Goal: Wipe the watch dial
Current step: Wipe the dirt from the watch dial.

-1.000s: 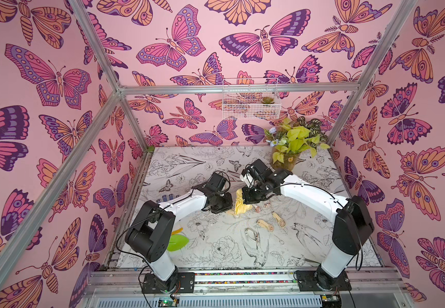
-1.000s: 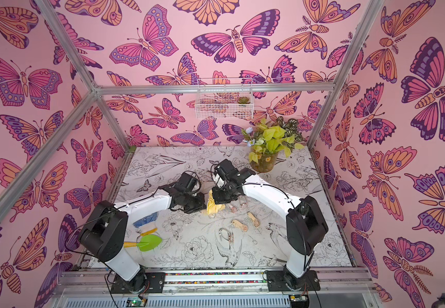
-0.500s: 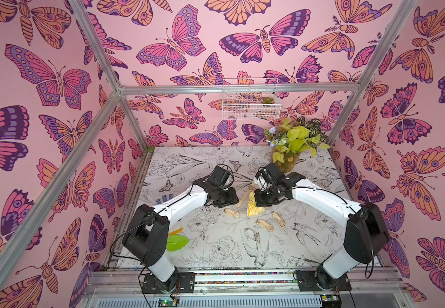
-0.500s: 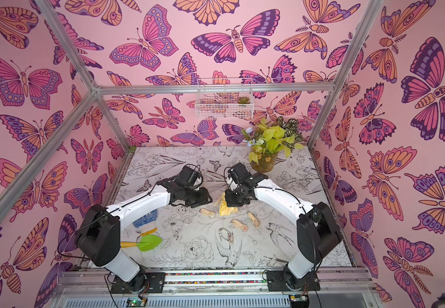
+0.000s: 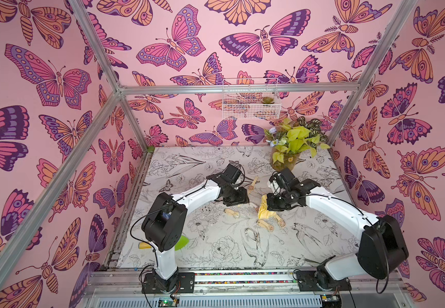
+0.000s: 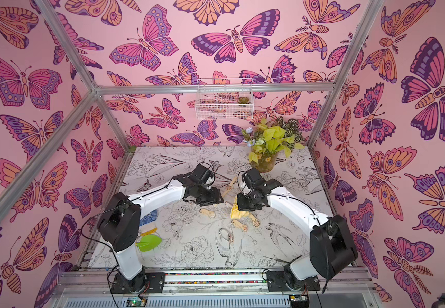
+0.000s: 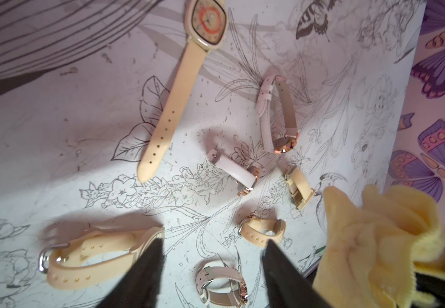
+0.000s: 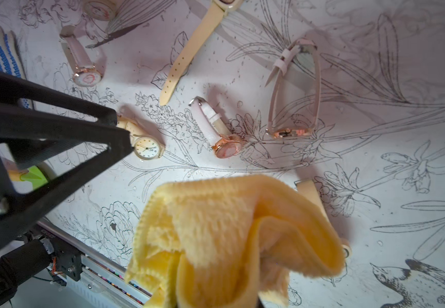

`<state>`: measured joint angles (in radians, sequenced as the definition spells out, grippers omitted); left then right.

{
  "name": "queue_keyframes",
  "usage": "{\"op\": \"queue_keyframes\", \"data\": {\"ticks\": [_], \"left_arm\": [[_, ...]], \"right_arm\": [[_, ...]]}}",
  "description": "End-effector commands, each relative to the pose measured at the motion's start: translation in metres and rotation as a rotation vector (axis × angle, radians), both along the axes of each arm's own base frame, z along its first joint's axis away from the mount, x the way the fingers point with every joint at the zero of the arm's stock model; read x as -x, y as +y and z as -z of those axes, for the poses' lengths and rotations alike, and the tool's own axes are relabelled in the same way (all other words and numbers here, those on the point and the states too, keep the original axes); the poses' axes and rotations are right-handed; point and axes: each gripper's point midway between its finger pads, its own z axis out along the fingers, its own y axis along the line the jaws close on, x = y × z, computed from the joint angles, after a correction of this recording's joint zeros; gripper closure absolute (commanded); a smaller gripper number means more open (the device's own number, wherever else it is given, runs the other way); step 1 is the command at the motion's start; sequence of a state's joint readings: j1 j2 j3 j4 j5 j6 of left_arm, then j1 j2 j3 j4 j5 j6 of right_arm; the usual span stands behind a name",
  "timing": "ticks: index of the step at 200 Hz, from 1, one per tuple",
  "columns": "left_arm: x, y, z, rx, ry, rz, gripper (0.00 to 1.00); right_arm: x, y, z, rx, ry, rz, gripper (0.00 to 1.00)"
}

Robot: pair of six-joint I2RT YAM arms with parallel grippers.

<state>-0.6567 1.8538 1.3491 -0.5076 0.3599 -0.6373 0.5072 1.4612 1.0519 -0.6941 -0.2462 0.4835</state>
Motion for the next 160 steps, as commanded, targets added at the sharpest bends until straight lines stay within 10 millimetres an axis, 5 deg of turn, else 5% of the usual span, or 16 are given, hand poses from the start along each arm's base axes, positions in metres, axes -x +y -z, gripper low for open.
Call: {"op": "queue_keyframes", "data": {"ticks": [1, 30, 93, 160], "left_arm": [[0.005, -0.012, 0.006, 0.010, 0.035, 0.046, 0.64], [0.004, -0.025, 0.016, 0.019, 0.062, 0.074, 1.00], [0.001, -0.049, 0.021, 0.052, 0.057, 0.112, 1.00], [0.001, -0.054, 0.033, 0.052, 0.073, 0.126, 1.00]], "right_arm": [[-0.001, -0.009, -0.001, 0.001, -0.014, 0.049, 1.00], [0.003, -0.013, 0.004, -0.001, 0.000, 0.066, 1.00], [0.003, -0.015, 0.013, 0.005, 0.023, 0.071, 1.00], [-0.002, -0.013, 0.022, 0.012, 0.044, 0.062, 1.00]]}}
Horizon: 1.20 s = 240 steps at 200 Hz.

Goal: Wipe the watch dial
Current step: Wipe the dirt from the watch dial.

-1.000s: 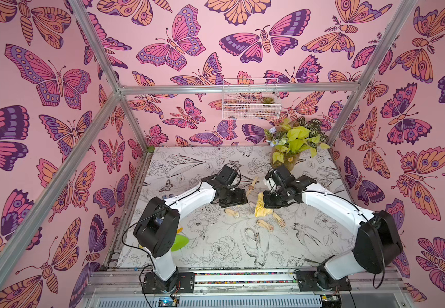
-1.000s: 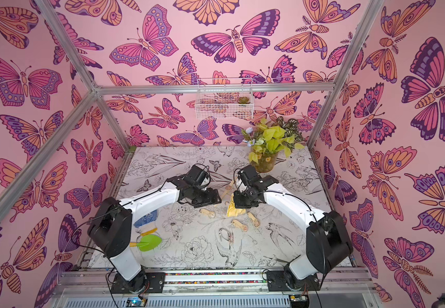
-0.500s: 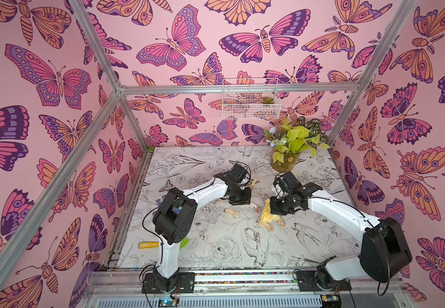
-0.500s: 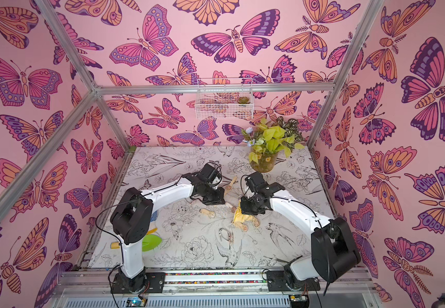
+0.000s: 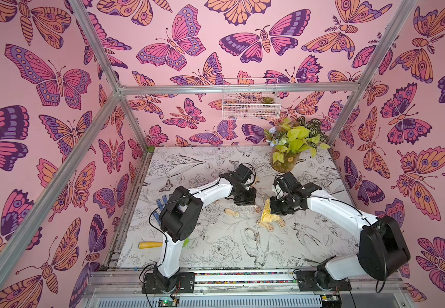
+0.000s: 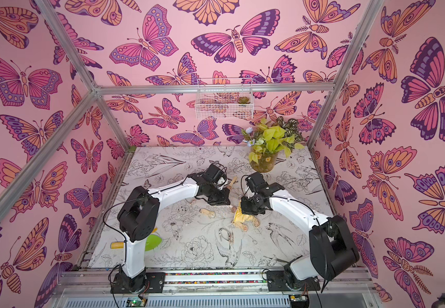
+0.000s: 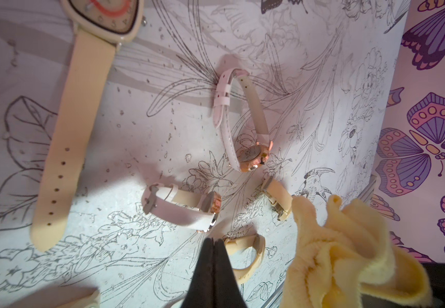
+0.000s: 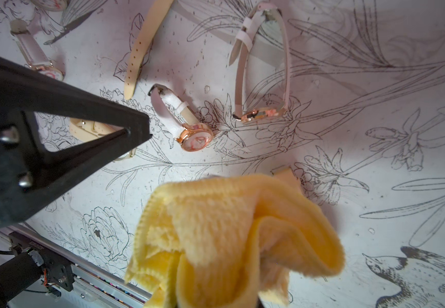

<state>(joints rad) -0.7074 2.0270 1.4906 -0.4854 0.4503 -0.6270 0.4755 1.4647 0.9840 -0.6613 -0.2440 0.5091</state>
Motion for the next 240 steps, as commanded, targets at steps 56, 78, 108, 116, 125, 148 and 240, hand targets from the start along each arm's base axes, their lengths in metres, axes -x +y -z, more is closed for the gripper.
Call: {"op": "queue_keyframes", "data": {"ticks": [56, 78, 108, 116, 125, 148, 240], "left_arm": [[-0.001, -0.005, 0.033, -0.016, 0.048, 0.016, 1.00], [-0.003, -0.002, 0.039, -0.023, 0.057, 0.007, 1.00], [-0.004, 0.003, 0.046, -0.030, 0.064, -0.005, 1.00], [-0.003, 0.004, 0.049, -0.032, 0.067, -0.006, 1.00], [-0.003, 0.005, 0.051, -0.035, 0.070, -0.008, 1.00], [-0.002, 0.008, 0.057, -0.042, 0.081, -0.013, 1.00], [0.000, 0.016, 0.071, -0.060, 0.099, -0.027, 1.00]], "right_arm": [[-0.012, 0.002, 0.000, -0.006, 0.009, -0.001, 1.00], [-0.012, 0.001, 0.000, -0.004, 0.010, -0.001, 1.00], [-0.014, -0.001, -0.001, 0.002, 0.005, 0.009, 1.00], [-0.015, 0.000, -0.001, 0.001, 0.003, 0.011, 1.00], [-0.016, 0.000, -0.002, 0.001, 0.003, 0.012, 1.00], [-0.021, 0.003, -0.006, -0.009, -0.005, 0.014, 1.00], [-0.043, 0.032, 0.004, -0.092, 0.037, 0.002, 1.00]]}}
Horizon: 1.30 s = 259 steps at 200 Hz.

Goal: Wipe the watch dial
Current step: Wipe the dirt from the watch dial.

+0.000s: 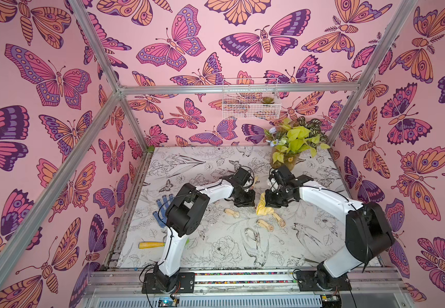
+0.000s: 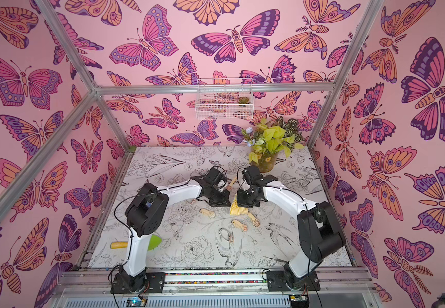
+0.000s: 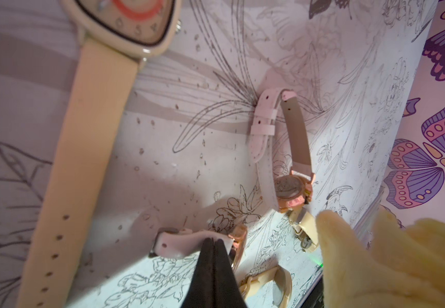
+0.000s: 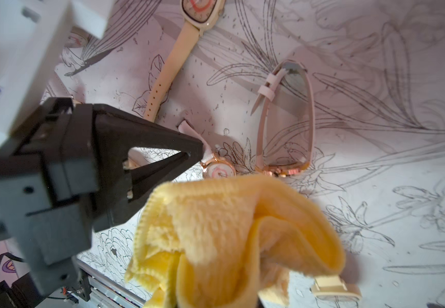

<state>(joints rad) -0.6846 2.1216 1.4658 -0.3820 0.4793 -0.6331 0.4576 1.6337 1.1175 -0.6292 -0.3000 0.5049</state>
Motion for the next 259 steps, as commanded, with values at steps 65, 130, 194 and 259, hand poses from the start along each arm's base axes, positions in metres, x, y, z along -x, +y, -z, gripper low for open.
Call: {"op": "queue_keyframes", "data": {"ticks": [65, 130, 194, 259], "left_arm": [[0.013, 0.019, 0.031, -0.074, 0.070, -0.014, 1.00], [0.014, 0.019, 0.030, -0.074, 0.072, -0.015, 1.00], [0.014, 0.020, 0.032, -0.076, 0.075, -0.014, 1.00], [0.016, 0.021, 0.037, -0.083, 0.083, -0.014, 1.00]], "right_arm": [[-0.010, 0.041, 0.030, -0.048, 0.059, -0.037, 1.00], [-0.010, 0.031, 0.064, 0.062, 0.105, -0.043, 1.00], [0.013, -0.009, 0.091, 0.180, 0.166, -0.002, 1.00], [0.026, -0.057, 0.095, 0.229, 0.197, 0.081, 1.00]]}}
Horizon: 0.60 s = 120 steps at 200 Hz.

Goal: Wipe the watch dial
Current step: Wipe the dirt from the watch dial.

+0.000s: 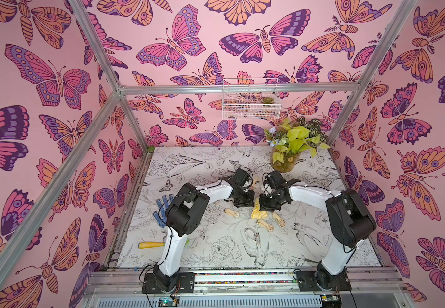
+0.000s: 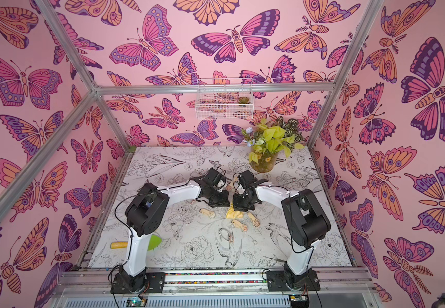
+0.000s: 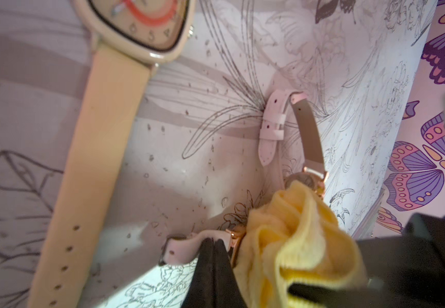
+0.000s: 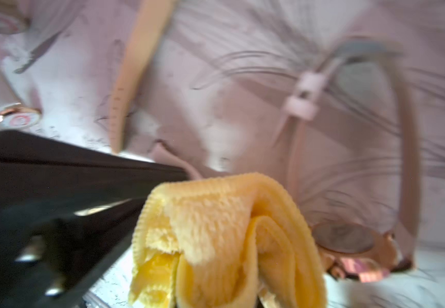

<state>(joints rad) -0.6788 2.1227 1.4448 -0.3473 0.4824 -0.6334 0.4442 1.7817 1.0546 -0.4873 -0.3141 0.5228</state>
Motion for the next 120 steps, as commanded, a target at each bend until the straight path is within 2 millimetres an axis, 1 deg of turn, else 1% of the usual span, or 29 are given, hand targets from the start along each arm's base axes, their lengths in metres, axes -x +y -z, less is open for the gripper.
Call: {"op": "queue_keyframes", "data": {"ticks": [1, 23, 34, 50, 61, 85, 100, 120], "left_arm": [[0.018, 0.020, 0.033, -0.093, 0.091, -0.009, 1.00], [0.019, 0.020, 0.035, -0.096, 0.095, -0.008, 1.00], [0.019, 0.021, 0.035, -0.096, 0.095, -0.009, 1.00], [0.019, 0.021, 0.036, -0.098, 0.096, -0.010, 1.00], [0.019, 0.021, 0.037, -0.098, 0.097, -0.010, 1.00], [0.019, 0.021, 0.038, -0.099, 0.098, -0.010, 1.00], [0.020, 0.021, 0.038, -0.099, 0.100, -0.010, 1.00], [0.020, 0.021, 0.039, -0.100, 0.102, -0.011, 1.00]], "right_arm": [[0.031, -0.057, 0.036, 0.213, 0.125, 0.049, 1.00], [0.028, -0.064, 0.033, 0.227, 0.121, 0.052, 1.00], [0.027, -0.064, 0.031, 0.223, 0.120, 0.047, 1.00], [0.022, -0.057, 0.024, 0.194, 0.111, 0.034, 1.00], [0.017, -0.050, 0.017, 0.160, 0.098, 0.025, 1.00], [0.002, -0.030, -0.012, 0.060, 0.044, -0.003, 1.00], [-0.008, -0.017, -0.036, -0.004, 0.005, -0.024, 1.00], [-0.020, -0.007, -0.069, -0.062, -0.058, -0.031, 1.00]]}}
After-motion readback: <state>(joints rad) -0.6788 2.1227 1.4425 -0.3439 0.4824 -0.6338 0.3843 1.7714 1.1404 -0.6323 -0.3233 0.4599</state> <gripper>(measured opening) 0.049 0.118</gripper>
